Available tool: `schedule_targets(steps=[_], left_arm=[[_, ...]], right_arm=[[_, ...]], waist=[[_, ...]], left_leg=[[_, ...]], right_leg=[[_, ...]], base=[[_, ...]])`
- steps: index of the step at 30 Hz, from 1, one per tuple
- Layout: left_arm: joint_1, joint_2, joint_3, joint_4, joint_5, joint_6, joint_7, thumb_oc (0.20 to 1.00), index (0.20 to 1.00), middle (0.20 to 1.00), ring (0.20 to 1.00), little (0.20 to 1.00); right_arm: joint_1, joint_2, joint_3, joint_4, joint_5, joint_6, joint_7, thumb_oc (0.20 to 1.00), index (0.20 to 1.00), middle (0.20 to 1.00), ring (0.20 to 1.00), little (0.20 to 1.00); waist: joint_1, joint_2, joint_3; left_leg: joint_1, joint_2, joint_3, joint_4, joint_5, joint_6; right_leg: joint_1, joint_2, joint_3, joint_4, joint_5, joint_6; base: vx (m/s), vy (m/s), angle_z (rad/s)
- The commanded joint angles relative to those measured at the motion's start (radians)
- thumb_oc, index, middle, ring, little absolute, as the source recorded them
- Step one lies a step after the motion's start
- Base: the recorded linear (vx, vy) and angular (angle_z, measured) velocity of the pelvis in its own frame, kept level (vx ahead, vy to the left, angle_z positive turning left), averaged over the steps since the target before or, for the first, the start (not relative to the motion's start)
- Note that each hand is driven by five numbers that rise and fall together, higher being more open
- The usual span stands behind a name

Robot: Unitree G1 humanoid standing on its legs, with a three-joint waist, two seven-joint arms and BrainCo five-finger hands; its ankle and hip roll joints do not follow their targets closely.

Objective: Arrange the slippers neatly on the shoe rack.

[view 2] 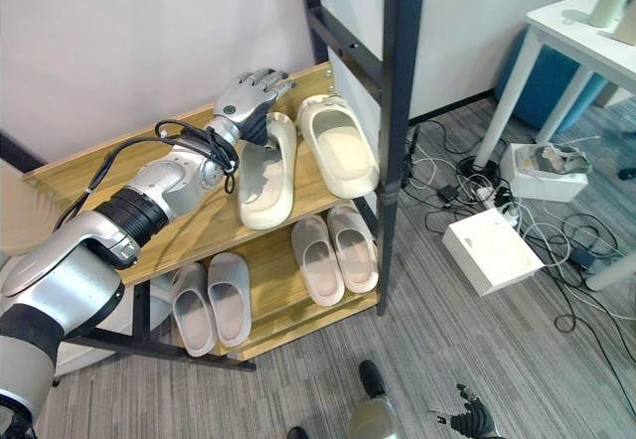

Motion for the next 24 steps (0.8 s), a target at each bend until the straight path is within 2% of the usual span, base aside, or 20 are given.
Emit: schedule_targets(steps=[1, 3, 8, 10, 12, 13, 14, 15, 16, 19, 22, 24], left_arm=[[-0.112, 0.056, 0.035, 0.048, -0.003, 0.008, 0.003, 1.0, 1.0, 1.0, 1.0, 1.0], [-0.123, 0.033, 0.039, 0.068, -0.007, 0.017, 0.004, 1.0, 1.0, 1.0, 1.0, 1.0], [-0.104, 0.053, 0.078, 0.051, -0.061, 0.016, 0.003, 1.0, 1.0, 1.0, 1.0, 1.0], [-0.021, 0.072, 0.185, -0.013, -0.28, -0.027, 0.002, 1.0, 1.0, 1.0, 1.0, 1.0], [0.122, 0.1, 0.315, -0.137, -0.647, -0.112, -0.025, 1.0, 1.0, 1.0, 1.0, 1.0], [0.124, 0.101, 0.316, -0.138, -0.648, -0.112, -0.026, 1.0, 1.0, 1.0, 1.0, 1.0], [0.291, 0.129, 0.385, -0.284, -0.924, -0.171, -0.05, 1.0, 1.0, 1.0, 1.0, 1.0], [0.398, 0.106, 0.446, -0.379, -1.074, -0.203, -0.059, 1.0, 1.0, 1.0, 1.0, 1.0], [0.445, 0.116, 0.444, -0.436, -1.077, -0.202, -0.065, 1.0, 1.0, 1.0, 1.0, 1.0], [0.644, 0.092, 0.502, -0.574, -1.256, -0.196, -0.119, 1.0, 1.0, 1.0, 1.0, 1.0], [0.736, 0.07, 0.505, -0.617, -1.373, -0.182, -0.145, 1.0, 1.0, 1.0, 1.0, 1.0], [0.787, 0.084, 0.478, -0.63, -1.432, -0.154, -0.181, 1.0, 1.0, 1.0, 1.0, 1.0]], right_arm=[[-0.004, 0.0, -0.005, -0.031, 0.011, -0.017, -0.011, 1.0, 1.0, 1.0, 1.0, 1.0], [-0.008, 0.009, 0.009, -0.052, 0.005, -0.008, -0.014, 1.0, 1.0, 1.0, 1.0, 1.0], [-0.004, 0.019, 0.009, -0.085, 0.012, 0.002, -0.006, 1.0, 1.0, 1.0, 1.0, 1.0], [-0.003, 0.03, 0.009, -0.101, 0.015, 0.009, -0.001, 1.0, 1.0, 1.0, 1.0, 1.0], [0.008, 0.053, 0.003, -0.111, 0.009, 0.021, 0.003, 1.0, 1.0, 1.0, 1.0, 1.0], [0.008, 0.052, 0.005, -0.112, 0.009, 0.021, 0.003, 1.0, 1.0, 1.0, 1.0, 1.0], [0.025, 0.073, 0.011, -0.117, -0.004, 0.023, 0.004, 1.0, 1.0, 1.0, 1.0, 1.0], [0.033, 0.082, 0.012, -0.114, -0.013, 0.024, 0.007, 1.0, 1.0, 1.0, 1.0, 1.0], [0.036, 0.085, 0.011, -0.111, -0.012, 0.023, 0.005, 1.0, 1.0, 1.0, 1.0, 1.0], [0.044, 0.086, 0.009, -0.093, -0.015, 0.023, 0.004, 1.0, 1.0, 1.0, 1.0, 1.0], [0.028, 0.074, 0.014, -0.078, -0.005, 0.03, 0.004, 1.0, 1.0, 1.0, 1.0, 1.0], [0.013, 0.067, 0.029, -0.065, -0.005, 0.036, 0.007, 1.0, 1.0, 1.0, 1.0, 1.0]], waist=[[0.029, -0.055, -0.028], [0.039, -0.058, -0.034], [0.059, -0.067, -0.04], [0.07, -0.072, -0.043], [0.085, -0.075, -0.044], [0.083, -0.074, -0.047], [0.094, -0.076, -0.054], [0.103, -0.081, -0.055], [0.106, -0.083, -0.055], [0.116, -0.092, -0.059], [0.125, -0.097, -0.063], [0.13, -0.099, -0.069]], left_leg=[[0.018, 0.025, -0.066, 0.0, 0.0, -0.044], [0.018, 0.024, -0.072, 0.0, 0.003, -0.043], [0.019, 0.021, -0.087, 0.0, 0.004, -0.04], [0.018, 0.019, -0.093, 0.0, 0.007, -0.039], [0.021, 0.019, -0.098, 0.0, 0.008, -0.039], [0.017, 0.018, -0.098, 0.0, 0.011, -0.039], [0.016, 0.018, -0.1, 0.0, 0.013, -0.04], [0.018, 0.018, -0.103, 0.0, 0.013, -0.041], [0.017, 0.019, -0.104, 0.0, 0.012, -0.041], [0.017, 0.021, -0.107, 0.0, 0.011, -0.043], [0.018, 0.022, -0.107, 0.0, 0.011, -0.044], [0.02, 0.021, -0.109, 0.0, 0.009, -0.043]], right_leg=[[0.123, -0.017, -0.03, 0.004, -0.157, 0.059], [0.129, -0.018, -0.037, 0.003, -0.158, 0.059], [0.137, -0.018, -0.05, 0.001, -0.158, 0.059], [0.141, -0.019, -0.057, 0.0, -0.156, 0.058], [0.148, -0.02, -0.061, 0.0, -0.155, 0.056], [0.145, -0.02, -0.061, -0.001, -0.152, 0.056], [0.146, -0.019, -0.064, -0.003, -0.15, 0.053], [0.149, -0.019, -0.068, -0.004, -0.151, 0.052], [0.149, -0.019, -0.069, -0.004, -0.151, 0.051], [0.15, -0.019, -0.073, -0.004, -0.154, 0.049], [0.154, -0.02, -0.077, -0.004, -0.154, 0.049], [0.156, -0.019, -0.076, -0.004, -0.155, 0.049]], base=[[0.0, -0.012, 0.26], [0.0, -0.002, 0.24], [-0.01, 0.0, 0.11], [0.0, 0.0, 0.0], [0.0, -0.001, 0.02], [0.0, 0.003, 0.13], [0.0, 0.0, 0.23], [0.0, 0.002, 0.16], [0.0, -0.002, 0.08], [0.0, 0.004, 0.07], [0.0, 0.008, 0.03], [0.0, 0.0, 0.0]])
